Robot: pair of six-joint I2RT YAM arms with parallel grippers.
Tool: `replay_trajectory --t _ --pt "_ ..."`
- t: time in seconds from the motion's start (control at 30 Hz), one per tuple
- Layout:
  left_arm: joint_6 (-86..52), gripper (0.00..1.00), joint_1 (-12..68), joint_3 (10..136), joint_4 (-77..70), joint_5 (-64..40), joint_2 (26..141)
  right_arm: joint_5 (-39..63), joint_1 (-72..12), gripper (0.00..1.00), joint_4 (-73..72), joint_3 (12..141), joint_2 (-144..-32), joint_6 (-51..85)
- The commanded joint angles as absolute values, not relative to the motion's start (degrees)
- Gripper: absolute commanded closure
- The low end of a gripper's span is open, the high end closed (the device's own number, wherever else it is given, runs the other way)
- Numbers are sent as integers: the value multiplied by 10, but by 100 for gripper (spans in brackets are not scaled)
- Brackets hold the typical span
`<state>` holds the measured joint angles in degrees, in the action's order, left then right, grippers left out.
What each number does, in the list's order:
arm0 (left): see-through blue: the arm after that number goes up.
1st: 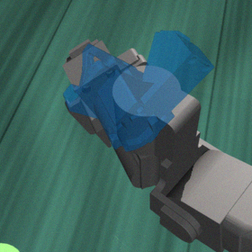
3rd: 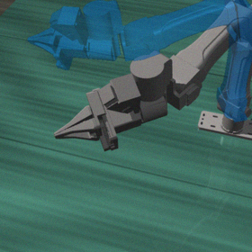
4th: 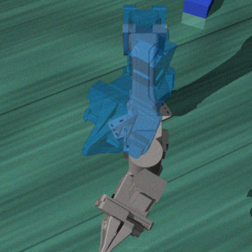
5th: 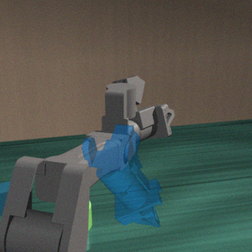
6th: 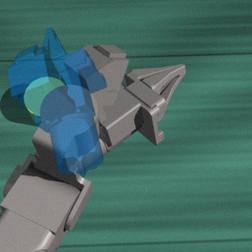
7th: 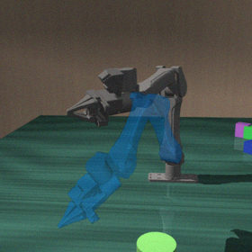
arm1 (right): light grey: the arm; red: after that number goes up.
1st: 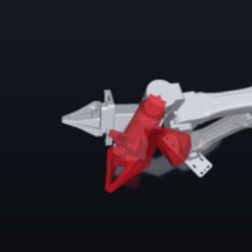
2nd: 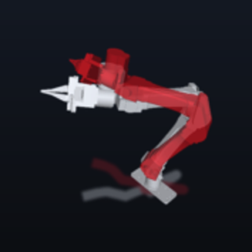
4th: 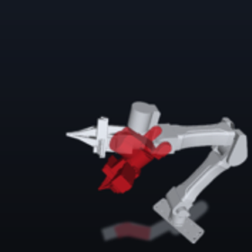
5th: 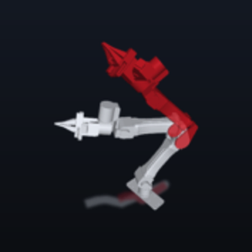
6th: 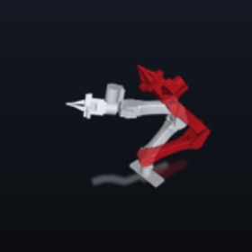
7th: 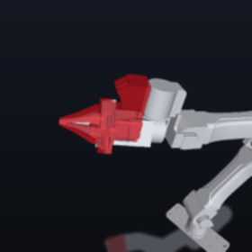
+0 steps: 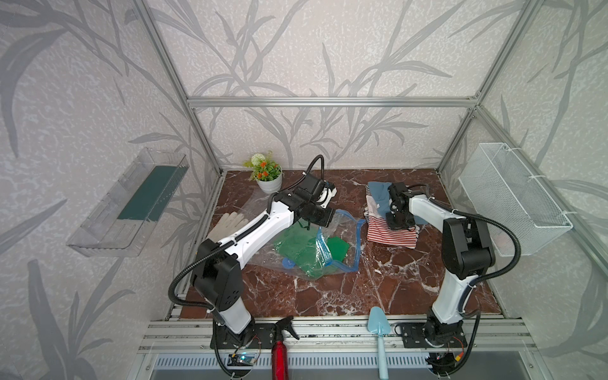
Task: Take the tank top out of the vacuum bag
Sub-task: Adjust the tank top.
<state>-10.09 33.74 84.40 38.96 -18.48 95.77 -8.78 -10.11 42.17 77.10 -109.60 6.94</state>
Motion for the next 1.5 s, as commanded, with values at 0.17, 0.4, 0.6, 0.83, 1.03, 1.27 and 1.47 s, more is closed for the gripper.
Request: replay_trajectory --t 0.17,0.4,0.6,0.83,1.03,1.27,1.47 --pt "-90 100 335 853 396 -180 946 -71 -93 100 449 790 -1101 75" --pt "-92 100 336 853 396 -184 944 40 -86 100 492 833 -1065 90" --pt "-92 100 336 852 396 -184 942 113 -86 100 524 853 -1030 106" --pt "-93 100 336 852 395 -188 939 196 -86 100 558 842 -1009 118" --pt "-93 100 336 851 395 -189 937 256 -86 100 523 795 -987 150" --pt "-94 100 336 851 393 -190 936 288 -101 100 474 760 -998 206" --pt "-94 100 335 851 394 -190 934 296 -119 96 444 753 -1022 235"
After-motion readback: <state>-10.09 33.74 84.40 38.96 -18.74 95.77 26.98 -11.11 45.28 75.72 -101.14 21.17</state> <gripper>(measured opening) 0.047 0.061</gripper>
